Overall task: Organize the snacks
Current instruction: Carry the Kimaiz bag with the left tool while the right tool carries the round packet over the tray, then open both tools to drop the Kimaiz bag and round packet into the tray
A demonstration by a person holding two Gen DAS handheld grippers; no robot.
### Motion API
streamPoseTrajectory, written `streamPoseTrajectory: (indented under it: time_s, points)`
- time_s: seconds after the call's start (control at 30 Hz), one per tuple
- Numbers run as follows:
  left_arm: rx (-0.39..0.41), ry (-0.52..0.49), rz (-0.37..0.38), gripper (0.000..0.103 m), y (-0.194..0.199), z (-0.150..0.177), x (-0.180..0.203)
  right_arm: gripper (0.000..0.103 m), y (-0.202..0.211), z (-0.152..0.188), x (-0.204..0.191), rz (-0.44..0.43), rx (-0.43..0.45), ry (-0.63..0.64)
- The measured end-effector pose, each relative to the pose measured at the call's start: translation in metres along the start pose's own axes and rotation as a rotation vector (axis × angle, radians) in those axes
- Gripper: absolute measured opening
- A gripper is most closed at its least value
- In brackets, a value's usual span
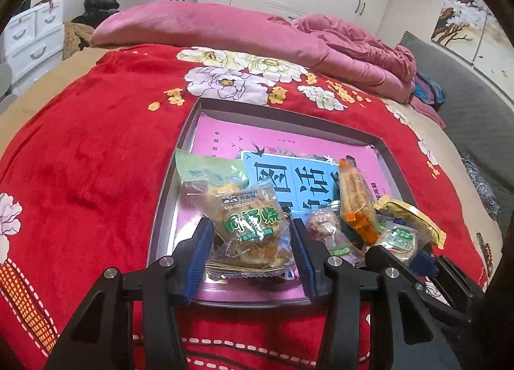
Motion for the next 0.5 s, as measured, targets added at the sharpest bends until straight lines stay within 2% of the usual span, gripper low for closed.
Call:
streamPoseTrajectory:
  time_s: [0.27, 0.43, 0.5]
  points:
    - [0.0, 0.0, 0.0, 0.051, 0.0002, 0.0002, 0.0007, 0.044, -0.009, 0.0059, -0.0031, 0.018, -0.024, 0.027]
    - [-0.035, 0.013, 0.0, 0.051, -0.0064, 0.0077, 0.0001, 0.046, -0.0083, 0.0063, -0.004, 0.046, -0.02, 0.045]
    - [-0.029, 0.009, -0.015, 0.054, -0.0041, 0.0072, -0.0015, 0.055, -0.0062, 0.0056, -0.0031, 0.056, -0.013, 0.05]
Point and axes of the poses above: each gripper's, at about its wrist camera, not at the fingertips, and y roughly against the way its jaws point, x to its right, z to its underside, the point moved 10 cm from there along -y, roughly the way its jaws point, and after that the axes turned 14 degrees about -y, right-handed, at the moved point
